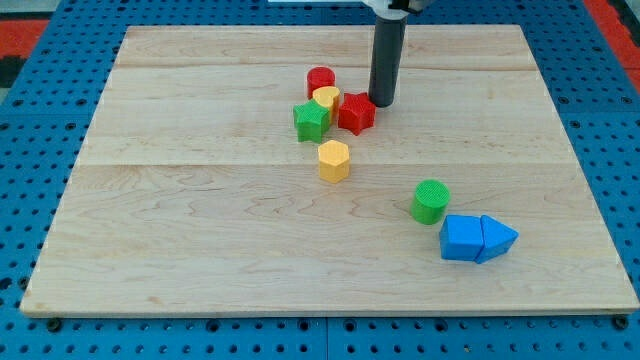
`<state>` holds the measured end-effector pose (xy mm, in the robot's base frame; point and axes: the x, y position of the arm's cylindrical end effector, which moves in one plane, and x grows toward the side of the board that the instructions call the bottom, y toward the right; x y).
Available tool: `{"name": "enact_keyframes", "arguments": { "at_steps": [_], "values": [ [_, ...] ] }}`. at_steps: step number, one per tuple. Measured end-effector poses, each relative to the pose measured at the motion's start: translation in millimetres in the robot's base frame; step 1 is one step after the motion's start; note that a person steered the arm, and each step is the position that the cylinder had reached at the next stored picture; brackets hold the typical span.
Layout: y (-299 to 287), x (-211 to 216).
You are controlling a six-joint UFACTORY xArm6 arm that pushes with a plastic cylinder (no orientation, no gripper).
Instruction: Separate the red star from the green star
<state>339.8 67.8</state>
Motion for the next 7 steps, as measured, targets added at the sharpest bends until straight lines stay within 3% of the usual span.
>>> {"name": "enact_keyframes", "arguments": {
  "at_steps": [2,3,5,6,7],
  "values": [
    [0,92],
    [0,117],
    [21,76],
    [-24,25],
    [-73,25]
  ]
}}
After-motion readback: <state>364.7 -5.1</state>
